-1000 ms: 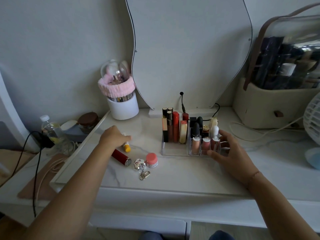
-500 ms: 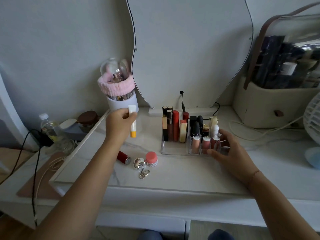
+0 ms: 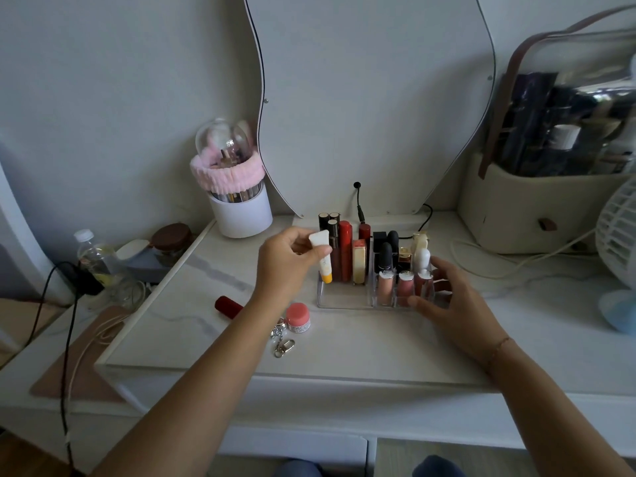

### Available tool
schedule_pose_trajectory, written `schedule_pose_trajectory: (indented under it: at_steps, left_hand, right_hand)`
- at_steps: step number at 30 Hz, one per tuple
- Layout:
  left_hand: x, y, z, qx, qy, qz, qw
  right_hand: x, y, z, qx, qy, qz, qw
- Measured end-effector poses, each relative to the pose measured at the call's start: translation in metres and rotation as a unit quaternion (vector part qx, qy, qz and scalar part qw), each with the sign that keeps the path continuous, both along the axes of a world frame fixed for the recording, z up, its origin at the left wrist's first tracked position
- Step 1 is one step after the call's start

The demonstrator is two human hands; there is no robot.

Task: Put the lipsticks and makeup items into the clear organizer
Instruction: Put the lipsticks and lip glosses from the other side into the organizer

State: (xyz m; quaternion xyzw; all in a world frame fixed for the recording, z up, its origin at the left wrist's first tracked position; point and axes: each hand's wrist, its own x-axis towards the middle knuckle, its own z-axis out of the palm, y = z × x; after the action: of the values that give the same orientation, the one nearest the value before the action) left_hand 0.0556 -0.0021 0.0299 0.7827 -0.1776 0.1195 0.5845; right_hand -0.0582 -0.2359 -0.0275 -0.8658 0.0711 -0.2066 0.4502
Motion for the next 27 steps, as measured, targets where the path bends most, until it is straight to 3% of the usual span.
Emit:
schedule_pose_trajectory:
  at_steps: [27]
  left_hand:
    - [0.004, 0.0, -0.015, 0.043, -0.015, 0.019, 0.999]
  right_hand:
    - [0.0, 0.0, 0.001, 0.006, 0.005, 0.004, 1.0]
